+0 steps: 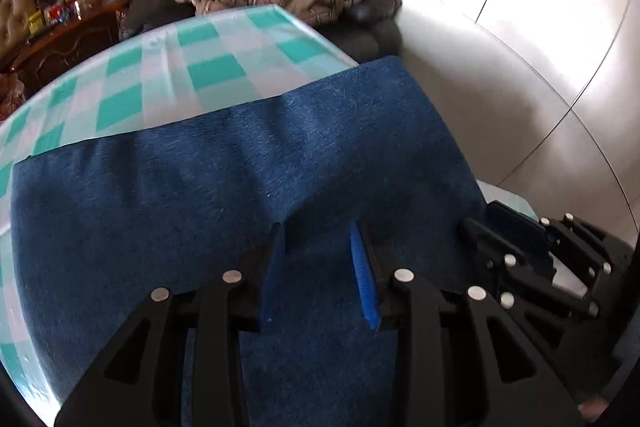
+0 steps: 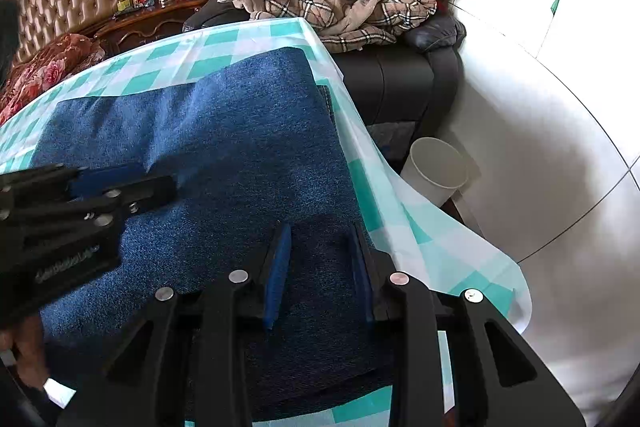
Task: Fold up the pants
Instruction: 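Open both tools to release the jeans and lift away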
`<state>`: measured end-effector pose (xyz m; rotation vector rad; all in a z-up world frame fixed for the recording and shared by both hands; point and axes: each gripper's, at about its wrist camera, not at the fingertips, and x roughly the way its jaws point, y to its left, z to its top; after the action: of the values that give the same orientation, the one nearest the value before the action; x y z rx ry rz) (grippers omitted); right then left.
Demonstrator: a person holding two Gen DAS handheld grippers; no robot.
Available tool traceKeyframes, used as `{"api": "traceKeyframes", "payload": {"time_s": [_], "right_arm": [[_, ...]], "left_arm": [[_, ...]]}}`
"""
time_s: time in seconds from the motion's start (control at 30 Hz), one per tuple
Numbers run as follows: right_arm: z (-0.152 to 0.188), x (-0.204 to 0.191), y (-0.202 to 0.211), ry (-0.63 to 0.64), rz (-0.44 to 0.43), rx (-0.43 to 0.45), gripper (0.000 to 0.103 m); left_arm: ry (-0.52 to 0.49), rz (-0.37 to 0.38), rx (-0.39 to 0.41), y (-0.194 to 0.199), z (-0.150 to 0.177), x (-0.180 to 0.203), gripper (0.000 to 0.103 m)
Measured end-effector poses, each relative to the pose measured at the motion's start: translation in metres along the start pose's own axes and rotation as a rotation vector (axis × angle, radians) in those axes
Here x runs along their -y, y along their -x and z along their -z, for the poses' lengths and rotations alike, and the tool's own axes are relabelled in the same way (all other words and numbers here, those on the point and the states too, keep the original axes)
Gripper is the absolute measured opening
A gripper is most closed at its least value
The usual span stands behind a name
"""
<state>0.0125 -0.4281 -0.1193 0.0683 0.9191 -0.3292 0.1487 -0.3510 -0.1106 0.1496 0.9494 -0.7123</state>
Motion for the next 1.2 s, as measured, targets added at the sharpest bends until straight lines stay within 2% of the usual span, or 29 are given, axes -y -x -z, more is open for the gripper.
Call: {"api": "traceKeyframes", "payload": {"time_s": [0.07,0.13,0.23,0.3,0.37,0.43,0.47,0.53,0.63,0.7,0.77,0.83,0.93,1.0,1.03,1.13,1.2], "right_arm": [[0.000,0.001,0.000,0.004,-0.004,0.000,0.028],[0.000,0.002,-0.001,-0.001,-0.013,-0.004,0.028],[-0.001,0.002,-0.001,-0.003,-0.014,-0.013,0.028],[-0.004,0.000,0.000,0.000,-0.007,-0.028,0.028],[-0.010,0.000,0.005,-0.006,0.011,-0.031,0.028],[-0.021,-0.005,0.018,0.004,0.007,0.031,0.034],[-0.026,-0.009,0.021,0.017,-0.005,0.048,0.034],[-0.043,-0.023,0.026,0.060,-0.034,0.082,0.034],[-0.068,-0.046,0.015,0.147,-0.048,0.107,0.038],[-0.079,-0.055,-0.005,0.190,-0.033,0.088,0.038],[-0.084,-0.053,-0.033,0.200,0.033,0.029,0.038],[-0.083,-0.042,-0.043,0.164,0.005,0.026,0.040],[-0.080,-0.042,-0.044,0.168,0.020,0.034,0.041],[-0.079,-0.042,-0.046,0.169,0.030,0.045,0.042],[-0.079,-0.042,-0.047,0.165,0.030,0.046,0.042],[-0.079,-0.038,-0.047,0.154,0.021,0.041,0.043],[-0.078,-0.037,-0.047,0.148,0.013,0.037,0.043]], "left_arm": [[0.017,0.001,0.022,0.014,0.006,-0.002,0.037],[0.028,0.006,0.045,0.030,0.018,-0.002,0.055],[0.026,-0.014,0.019,0.046,0.046,0.002,0.063],[0.050,-0.049,0.018,0.054,0.060,0.000,0.076],[0.037,-0.111,0.058,0.071,0.072,0.003,0.086],[0.030,-0.176,0.108,0.088,0.080,0.003,0.099],[0.039,-0.196,0.125,0.094,0.081,0.001,0.101],[0.043,-0.200,0.192,0.107,0.087,-0.004,0.101],[0.032,-0.297,0.180,0.107,0.085,-0.014,0.101],[0.047,-0.332,0.177,0.110,0.084,-0.026,0.101],[0.081,-0.357,0.190,0.116,0.084,-0.038,0.098],[0.119,-0.365,0.183,0.120,0.082,-0.054,0.086],[0.180,-0.356,0.164,0.119,0.072,-0.082,0.070],[0.204,-0.342,0.146,0.111,0.060,-0.096,0.051],[0.215,-0.326,0.148,0.106,0.048,-0.104,0.047],[0.173,-0.307,0.142,0.085,0.017,-0.111,0.047],[0.149,-0.323,0.118,0.067,-0.001,-0.118,0.047]]}}
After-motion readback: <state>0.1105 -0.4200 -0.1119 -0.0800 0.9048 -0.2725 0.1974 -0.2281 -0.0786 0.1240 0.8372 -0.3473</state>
